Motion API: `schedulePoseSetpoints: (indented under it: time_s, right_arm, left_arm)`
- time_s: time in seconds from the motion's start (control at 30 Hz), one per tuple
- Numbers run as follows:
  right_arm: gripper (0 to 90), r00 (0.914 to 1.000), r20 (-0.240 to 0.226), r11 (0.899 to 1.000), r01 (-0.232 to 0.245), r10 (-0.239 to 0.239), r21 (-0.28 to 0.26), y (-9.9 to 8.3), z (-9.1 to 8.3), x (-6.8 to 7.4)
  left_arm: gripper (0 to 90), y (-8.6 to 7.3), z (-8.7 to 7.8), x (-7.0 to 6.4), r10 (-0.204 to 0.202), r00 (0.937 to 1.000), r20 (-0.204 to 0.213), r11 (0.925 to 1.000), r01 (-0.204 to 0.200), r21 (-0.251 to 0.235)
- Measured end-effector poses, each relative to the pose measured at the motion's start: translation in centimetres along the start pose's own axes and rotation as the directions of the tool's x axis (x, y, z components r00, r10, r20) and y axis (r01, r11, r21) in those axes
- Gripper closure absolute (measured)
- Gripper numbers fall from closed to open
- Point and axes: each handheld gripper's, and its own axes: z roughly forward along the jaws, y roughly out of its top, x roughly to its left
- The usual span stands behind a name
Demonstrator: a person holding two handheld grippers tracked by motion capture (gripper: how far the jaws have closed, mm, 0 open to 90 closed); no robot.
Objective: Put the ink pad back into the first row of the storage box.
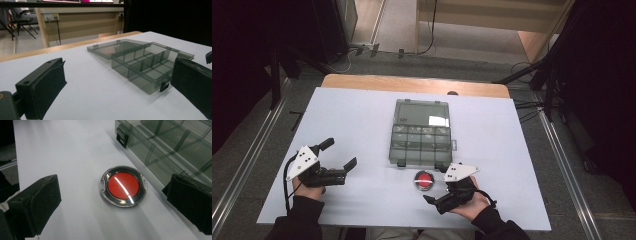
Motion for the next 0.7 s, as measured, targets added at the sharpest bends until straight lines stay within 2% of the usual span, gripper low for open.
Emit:
schedulePoseSetpoints:
  time_s: [0.3, 0.7]
  right_arm:
    - [0.0, 0.9998, 0.000, 0.998, 0.018, -0.018, 0.052, 0.4, 1.6, -0.1]
    - [0.8, 0.9997, 0.000, 0.994, 0.026, -0.026, 0.105, 0.6, 2.8, -0.1]
  left_arm:
    - [0.0, 0.0, 0.0, 0.0, -0.002, 1.0000, 0.006, 1.0000, 0.002, -0.002]
    - [0.0, 0.0, 0.0, 0.0, -0.002, 1.0000, 0.008, 1.0000, 0.002, 0.003]
